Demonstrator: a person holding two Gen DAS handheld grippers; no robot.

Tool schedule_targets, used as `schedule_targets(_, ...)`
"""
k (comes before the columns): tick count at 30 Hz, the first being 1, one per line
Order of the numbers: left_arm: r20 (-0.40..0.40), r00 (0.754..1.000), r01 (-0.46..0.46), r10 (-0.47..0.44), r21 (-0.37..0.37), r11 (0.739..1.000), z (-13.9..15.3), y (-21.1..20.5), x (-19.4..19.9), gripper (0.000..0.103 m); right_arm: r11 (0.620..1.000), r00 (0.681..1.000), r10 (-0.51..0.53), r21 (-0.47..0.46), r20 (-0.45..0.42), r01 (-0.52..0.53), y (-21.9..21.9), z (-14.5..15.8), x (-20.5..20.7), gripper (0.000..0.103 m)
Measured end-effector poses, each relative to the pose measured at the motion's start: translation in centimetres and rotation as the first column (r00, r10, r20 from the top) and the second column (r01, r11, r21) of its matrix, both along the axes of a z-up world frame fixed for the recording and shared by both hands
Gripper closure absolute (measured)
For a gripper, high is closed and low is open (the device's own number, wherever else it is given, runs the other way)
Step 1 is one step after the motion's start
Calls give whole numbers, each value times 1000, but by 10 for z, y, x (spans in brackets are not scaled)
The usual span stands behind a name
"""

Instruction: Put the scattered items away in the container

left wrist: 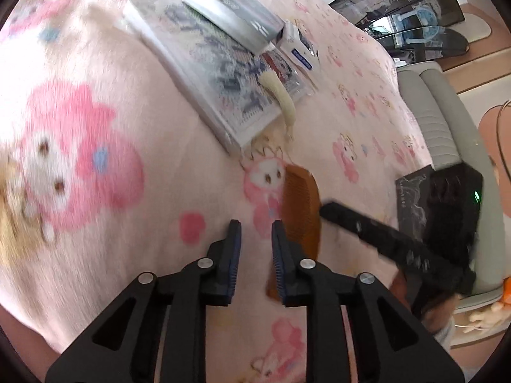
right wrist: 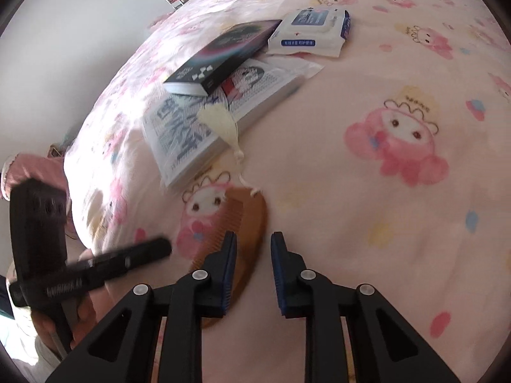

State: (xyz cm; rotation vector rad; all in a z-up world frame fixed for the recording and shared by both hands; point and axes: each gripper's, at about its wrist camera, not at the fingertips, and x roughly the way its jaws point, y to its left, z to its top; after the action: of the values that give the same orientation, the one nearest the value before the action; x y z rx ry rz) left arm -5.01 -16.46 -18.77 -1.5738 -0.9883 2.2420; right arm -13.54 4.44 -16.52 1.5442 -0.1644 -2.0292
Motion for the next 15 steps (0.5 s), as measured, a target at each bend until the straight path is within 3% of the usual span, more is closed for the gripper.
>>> schedule_targets(7,30,998,61,-61,-9,998,-5,25,11,78,1000,1000,14,-11,21,-13,-13,-17,-25,82)
schedule_targets(10,38,997,63,-62,-29,998,-9,32,9,79,999,999,37,-18,31,-37,-22,-22,-32,85)
schedule_targets(15,36,998,58,-57,-34,998,-10,36,3,79,999,999,36,-15,-34,-36,-12,-7,-21,91)
